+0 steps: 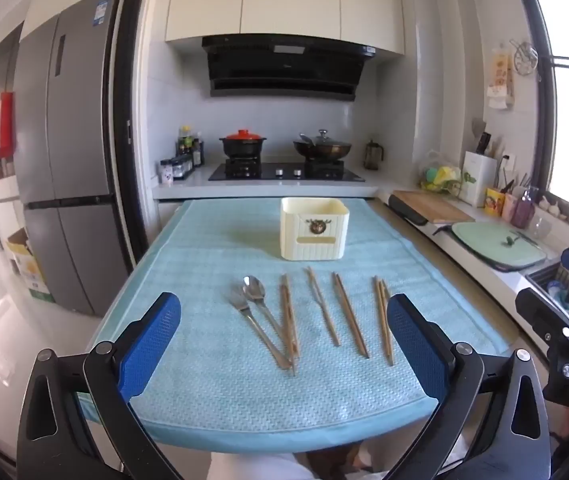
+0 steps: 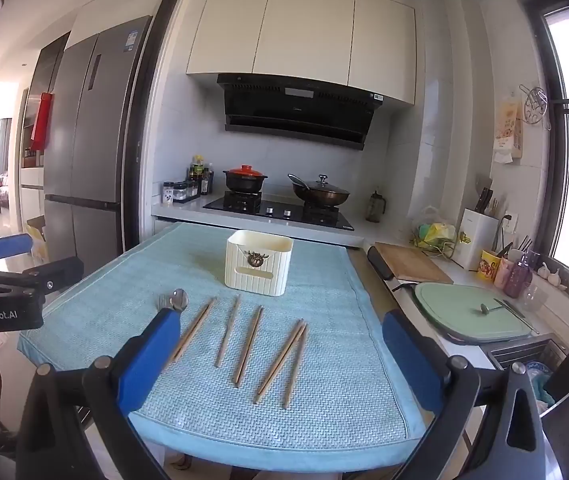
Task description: Organize utensils
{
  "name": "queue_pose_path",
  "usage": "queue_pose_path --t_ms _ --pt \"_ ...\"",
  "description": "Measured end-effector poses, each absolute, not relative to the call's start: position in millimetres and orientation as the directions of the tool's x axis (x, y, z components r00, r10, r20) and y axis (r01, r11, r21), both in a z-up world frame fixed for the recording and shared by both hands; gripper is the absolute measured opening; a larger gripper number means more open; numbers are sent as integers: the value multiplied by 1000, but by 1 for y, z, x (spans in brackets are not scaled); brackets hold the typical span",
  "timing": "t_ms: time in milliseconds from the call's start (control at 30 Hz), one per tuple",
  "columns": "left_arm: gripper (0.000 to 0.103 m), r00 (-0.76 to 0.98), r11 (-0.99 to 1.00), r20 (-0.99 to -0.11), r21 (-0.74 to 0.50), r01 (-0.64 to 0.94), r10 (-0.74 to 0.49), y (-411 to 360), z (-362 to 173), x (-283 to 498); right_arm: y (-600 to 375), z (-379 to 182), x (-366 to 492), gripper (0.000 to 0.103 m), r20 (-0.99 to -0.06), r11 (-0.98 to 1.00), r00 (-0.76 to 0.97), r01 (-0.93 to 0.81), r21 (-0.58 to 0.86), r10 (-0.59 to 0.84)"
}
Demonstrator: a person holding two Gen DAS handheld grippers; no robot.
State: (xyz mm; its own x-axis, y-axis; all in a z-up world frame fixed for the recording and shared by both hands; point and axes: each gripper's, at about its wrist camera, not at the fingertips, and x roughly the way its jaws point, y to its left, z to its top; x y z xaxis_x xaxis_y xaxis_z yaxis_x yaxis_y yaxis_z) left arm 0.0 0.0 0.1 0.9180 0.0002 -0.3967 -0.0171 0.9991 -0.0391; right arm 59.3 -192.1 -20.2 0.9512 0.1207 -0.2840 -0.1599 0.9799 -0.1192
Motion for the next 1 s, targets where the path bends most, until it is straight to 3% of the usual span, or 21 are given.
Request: queue_pose_path --t_ms 1000 --pt "103 913 997 -408 -61 -47 18 1 -9 8 -198 -21 70 103 -281 985 953 -146 -93 115"
